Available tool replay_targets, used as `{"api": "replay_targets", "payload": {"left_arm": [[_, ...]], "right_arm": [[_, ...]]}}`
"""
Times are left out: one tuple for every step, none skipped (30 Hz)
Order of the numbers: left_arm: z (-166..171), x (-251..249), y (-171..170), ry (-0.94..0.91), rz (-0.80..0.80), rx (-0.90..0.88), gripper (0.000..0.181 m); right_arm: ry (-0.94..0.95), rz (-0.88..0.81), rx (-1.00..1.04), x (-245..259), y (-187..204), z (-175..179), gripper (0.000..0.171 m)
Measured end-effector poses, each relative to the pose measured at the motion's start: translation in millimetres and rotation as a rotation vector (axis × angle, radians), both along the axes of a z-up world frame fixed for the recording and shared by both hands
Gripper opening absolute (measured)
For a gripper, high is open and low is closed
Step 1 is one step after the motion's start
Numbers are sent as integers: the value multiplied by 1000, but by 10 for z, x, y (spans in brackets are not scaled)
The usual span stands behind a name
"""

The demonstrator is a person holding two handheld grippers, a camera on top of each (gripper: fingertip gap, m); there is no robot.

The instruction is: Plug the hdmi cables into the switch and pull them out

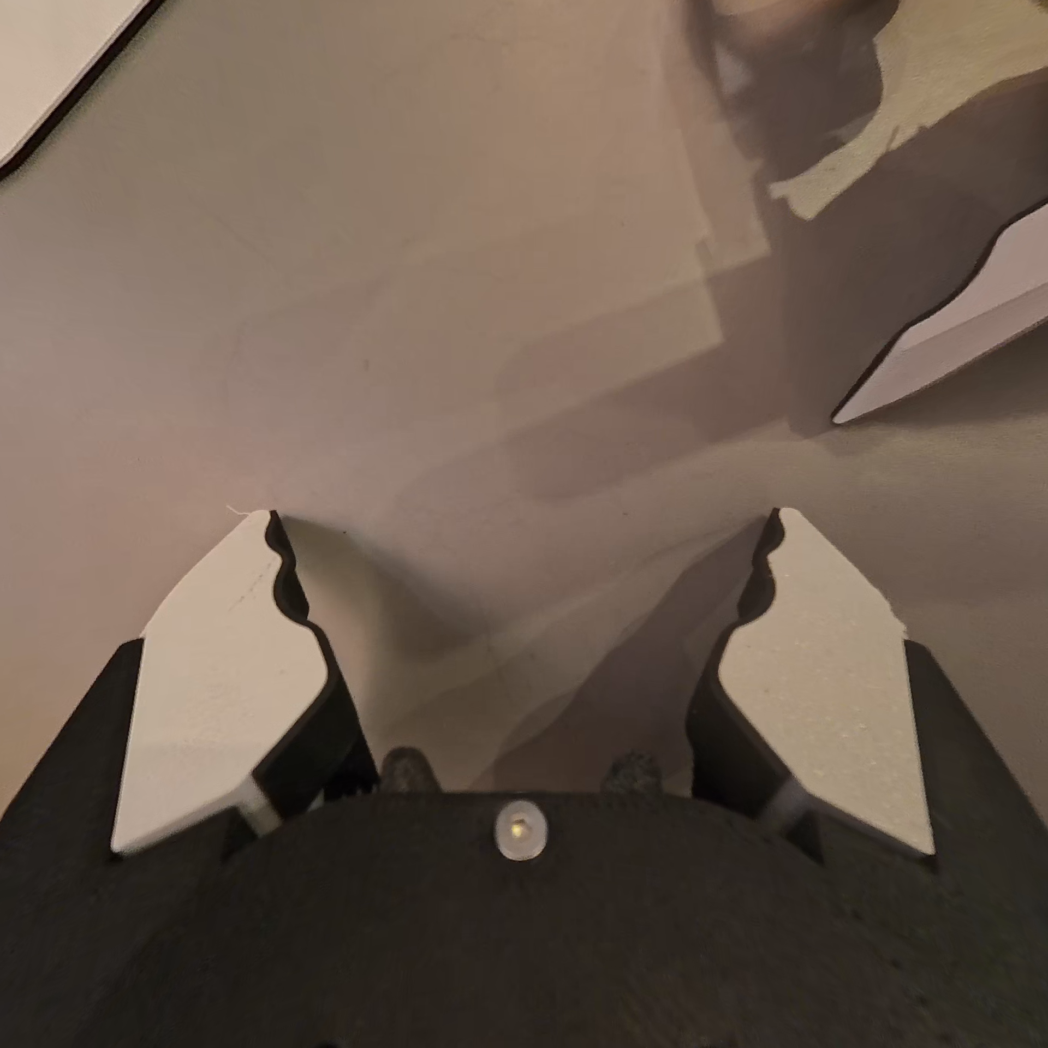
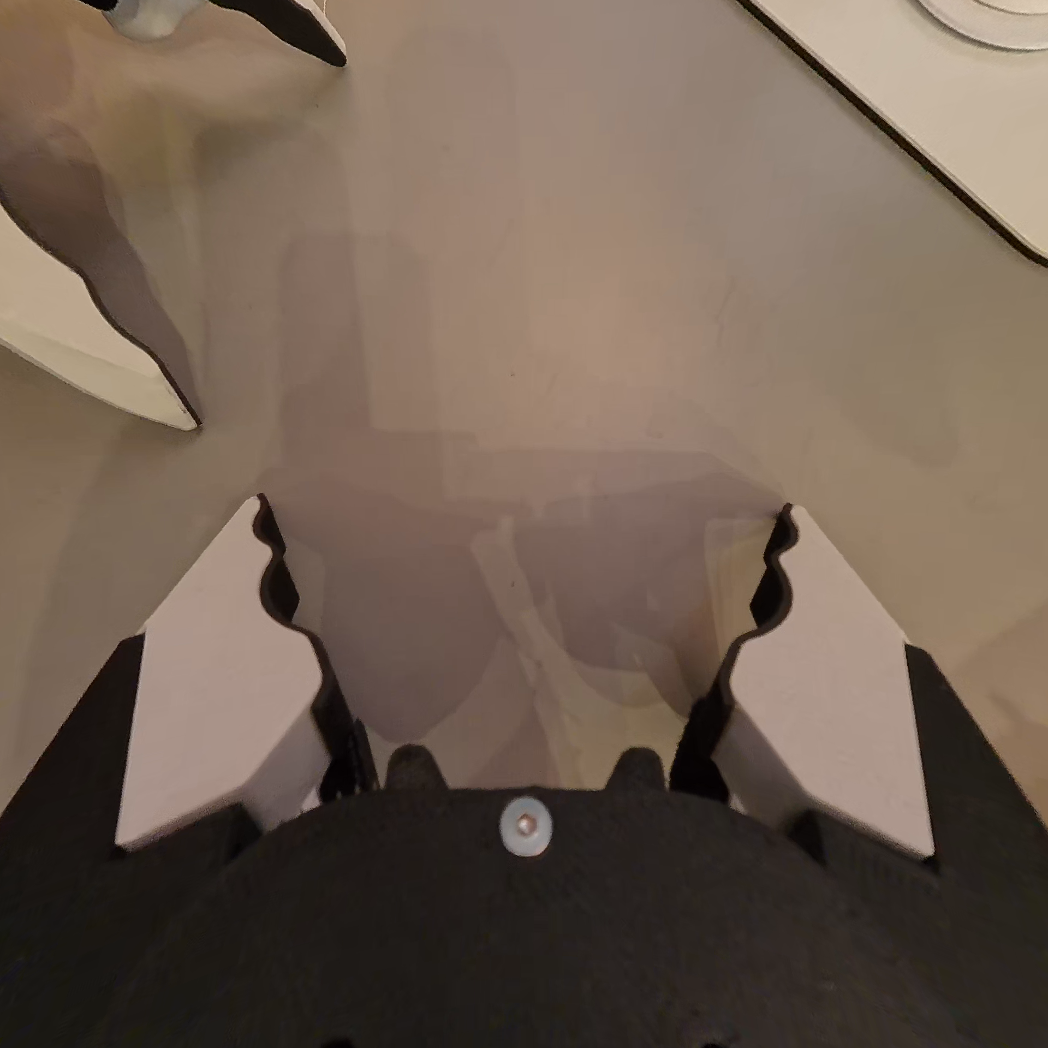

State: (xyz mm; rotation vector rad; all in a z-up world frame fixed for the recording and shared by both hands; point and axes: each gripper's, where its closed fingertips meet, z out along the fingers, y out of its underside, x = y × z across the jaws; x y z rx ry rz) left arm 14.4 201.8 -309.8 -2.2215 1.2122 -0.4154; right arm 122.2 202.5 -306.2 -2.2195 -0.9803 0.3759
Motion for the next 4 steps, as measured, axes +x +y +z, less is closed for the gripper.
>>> {"api": "replay_targets", "payload": {"left_arm": [[0, 0, 0, 0, 0, 0, 146], [1, 0, -1, 0, 0, 0, 146], [1, -1, 0, 0, 0, 0, 146], [1, -1, -2, 0, 1, 0, 146]], "right_arm": [[-1, 0, -3, 2, 5, -23, 160], [-3, 0, -4, 2, 8, -42, 160], [-3, -1, -5, -1, 7, -47, 160], [-3, -1, -4, -1, 7, -47, 160]]}}
